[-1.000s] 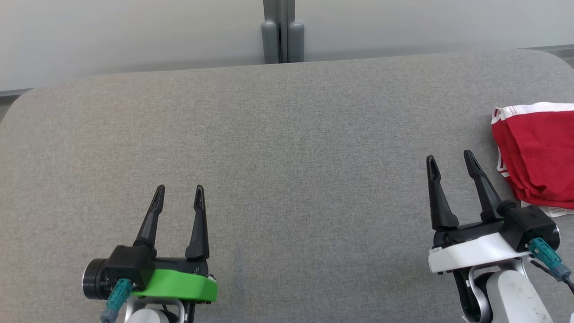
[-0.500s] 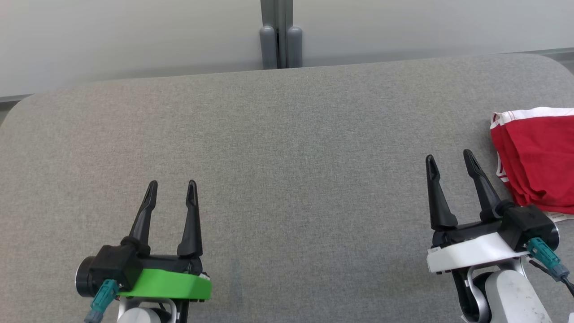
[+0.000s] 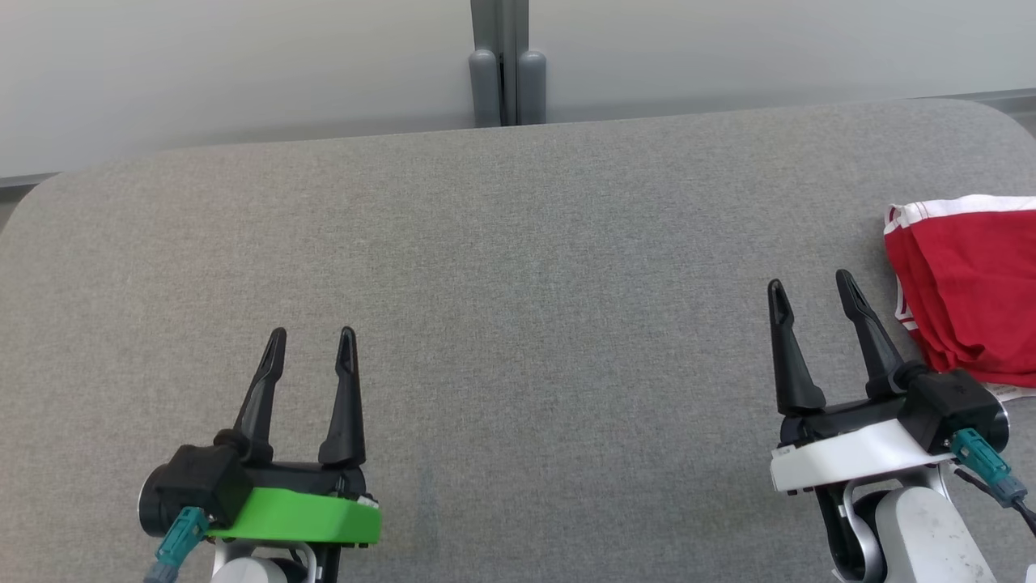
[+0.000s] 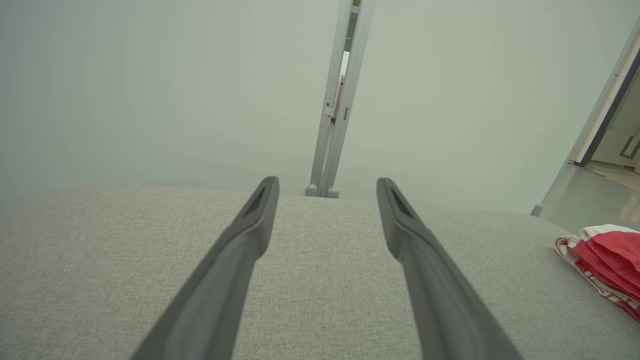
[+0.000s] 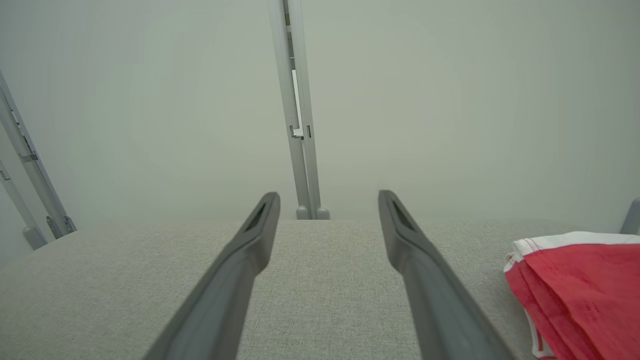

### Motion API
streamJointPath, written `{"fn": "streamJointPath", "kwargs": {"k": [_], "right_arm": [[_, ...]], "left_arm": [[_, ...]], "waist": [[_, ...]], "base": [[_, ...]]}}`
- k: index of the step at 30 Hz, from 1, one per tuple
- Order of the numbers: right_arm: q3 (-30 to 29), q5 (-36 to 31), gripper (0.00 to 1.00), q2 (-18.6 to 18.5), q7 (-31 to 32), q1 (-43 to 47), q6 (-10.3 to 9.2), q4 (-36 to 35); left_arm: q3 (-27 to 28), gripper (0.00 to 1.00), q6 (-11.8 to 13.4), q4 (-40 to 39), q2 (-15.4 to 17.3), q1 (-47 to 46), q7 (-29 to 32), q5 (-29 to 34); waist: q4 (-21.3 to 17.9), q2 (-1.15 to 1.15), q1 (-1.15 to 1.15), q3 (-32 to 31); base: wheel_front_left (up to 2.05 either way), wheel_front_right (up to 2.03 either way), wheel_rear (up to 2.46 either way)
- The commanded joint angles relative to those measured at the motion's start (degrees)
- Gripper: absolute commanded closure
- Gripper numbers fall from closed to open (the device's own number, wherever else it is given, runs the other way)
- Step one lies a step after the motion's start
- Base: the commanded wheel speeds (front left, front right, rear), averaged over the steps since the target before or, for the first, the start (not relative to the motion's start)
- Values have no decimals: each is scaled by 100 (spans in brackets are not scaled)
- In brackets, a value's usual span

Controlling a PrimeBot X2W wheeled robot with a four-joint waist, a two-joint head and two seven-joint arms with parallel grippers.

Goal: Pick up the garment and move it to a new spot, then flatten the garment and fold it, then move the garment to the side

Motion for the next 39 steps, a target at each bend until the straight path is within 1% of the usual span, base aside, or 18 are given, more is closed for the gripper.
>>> {"fn": "streamJointPath", "kwargs": {"k": [1, 5, 9, 12, 15, 21, 25, 26, 30, 31, 35, 39], "right_arm": [[-4, -16, 0, -3, -13, -19, -11, -13], [-11, 6, 0, -3, -13, -8, -11, -8], [67, 139, 0, -2, -13, 0, -11, 1], [210, 142, 0, -5, -13, 14, -11, 0], [206, 145, 0, -7, -13, 40, -11, 16], [-48, 53, 0, -8, -13, 40, -11, 117], [-243, 24, 0, -6, -13, 17, -11, 174], [-348, -43, 0, -6, -13, -4, -11, 223], [-335, -60, 0, -7, -13, -24, -11, 254], [-338, -34, 100, 8, 0, 11, 1, 254], [-329, -11, 100, 39, 9, 121, 1, 449], [-320, 455, 100, 19, 92, 136, 1, 484]], "left_arm": [[34, 0, -30, -26, 12, 97, 1, 2], [32, 0, 17, -21, 12, 95, 1, 57], [-39, 0, -39, -70, 12, 67, 1, -184], [-127, 0, -41, -48, 12, 64, 1, -164], [-200, 0, -58, -13, 12, 57, 1, -213], [-214, 0, -91, 33, 12, 74, 1, -147], [-170, 0, -127, -29, 12, 84, 1, -146], [-136, 0, -137, 3, 12, 80, 1, -124], [-121, 0, -154, -13, 12, 37, 2, -181], [-146, 100, -142, 15, 0, 31, -1, -149], [-175, 100, -142, 217, -1, 78, 3, -166], [-127, 100, -139, 246, 26, 81, 81, -578]], "waist": [[-2, 0, 0, -5], [3, 0, 0, -13], [42, 0, 0, -30], [103, 0, 0, -53], [155, 0, 0, -68], [169, 0, 0, -74], [110, 0, 0, -55], [42, 0, 0, -26], [-4, 0, 0, -1], [2, 0, 0, -7], [2, 0, 0, -8], [5, 0, 0, -22]], "base": [[0, 0, 0], [0, 0, 0], [0, 0, 0], [0, 0, 0], [0, 0, 0], [0, 0, 0], [0, 0, 0], [0, 0, 0], [0, 0, 0], [0, 0, 0], [0, 0, 0], [0, 0, 0]]}}
